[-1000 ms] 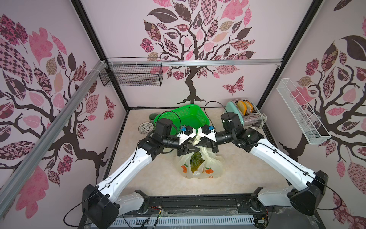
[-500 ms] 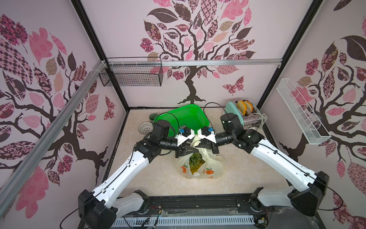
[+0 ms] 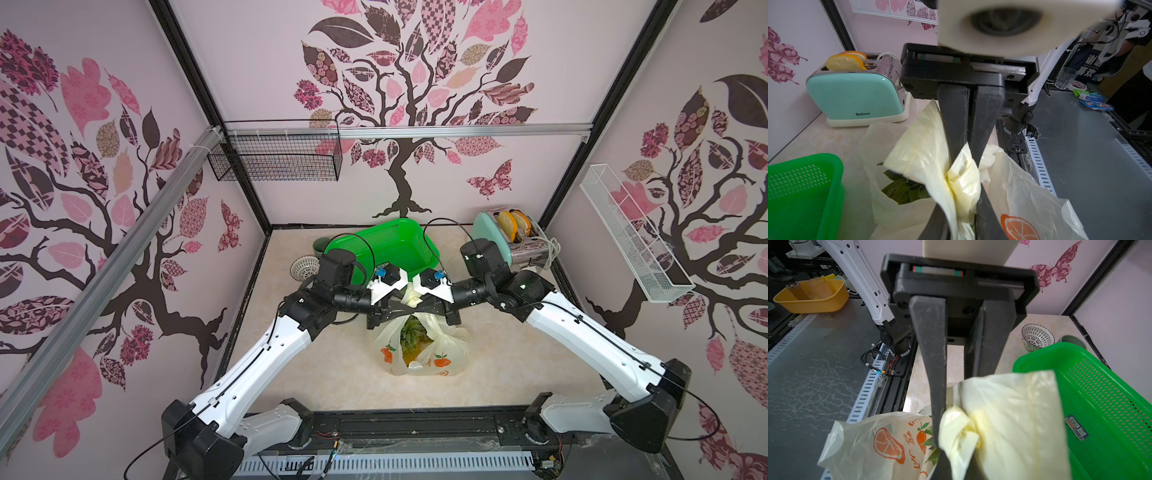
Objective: Place the pineapple into a plastic bag & tie a knot
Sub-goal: Cross the plastic bag at the center of the board.
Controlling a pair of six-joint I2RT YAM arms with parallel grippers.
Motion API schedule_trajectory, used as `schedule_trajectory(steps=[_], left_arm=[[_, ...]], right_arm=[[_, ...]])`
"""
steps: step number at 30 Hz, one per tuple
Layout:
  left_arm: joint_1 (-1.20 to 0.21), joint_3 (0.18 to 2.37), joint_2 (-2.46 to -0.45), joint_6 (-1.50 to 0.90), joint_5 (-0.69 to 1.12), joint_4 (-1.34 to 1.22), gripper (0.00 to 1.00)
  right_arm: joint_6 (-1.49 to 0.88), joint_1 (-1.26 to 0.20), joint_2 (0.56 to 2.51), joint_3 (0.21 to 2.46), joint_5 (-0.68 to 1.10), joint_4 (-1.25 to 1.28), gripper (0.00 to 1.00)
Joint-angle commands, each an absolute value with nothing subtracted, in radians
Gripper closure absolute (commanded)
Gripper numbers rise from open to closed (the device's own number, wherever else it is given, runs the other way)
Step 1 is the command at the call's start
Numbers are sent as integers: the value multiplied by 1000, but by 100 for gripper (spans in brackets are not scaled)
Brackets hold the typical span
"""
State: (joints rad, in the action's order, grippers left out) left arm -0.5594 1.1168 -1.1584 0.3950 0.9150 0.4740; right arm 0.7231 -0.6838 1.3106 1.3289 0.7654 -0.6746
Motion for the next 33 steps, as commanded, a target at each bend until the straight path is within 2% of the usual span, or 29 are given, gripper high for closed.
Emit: schedule_trajectory(steps=[1,3,5,8,11,15,17,23,25,28,32,33], left_arm=[[-568,1146,-1156,397,989,483,88],[-569,1146,-1161,397,994,483,94],[-569,1144,-1163,399,992,482,100],[-569,1141,-1166,408,982,485,100],[-568,1137,-1164,413,982,485,100],[-569,1130,-1161,412,978,474,100],[-569,1126,-1160,411,982,468,100],[-569,1121,-1161,412,977,470,100],[-568,1120,-1160,411,976,467,100],[-568,1114,-1158,410,966,462,100],[-568,1115,-1163,410,953,471,100],[-569,1114,-1164,416,951,479,94]], right_arm=[[734,-680,1322,1364,685,-678,100],[728,-679,1321,1369,684,-678,96],[722,-678,1312,1371,682,-676,87],[711,-679,1286,1368,668,-677,67],[711,-675,1252,1358,642,-713,56],[696,-673,1195,1316,622,-740,47],[661,-673,1173,1288,624,-724,46],[598,-674,1123,1218,637,-709,49],[599,-674,1120,1193,631,-710,53],[590,-674,1131,1183,644,-697,67],[570,-673,1148,1191,685,-657,98],[564,-674,1151,1196,693,-649,100]])
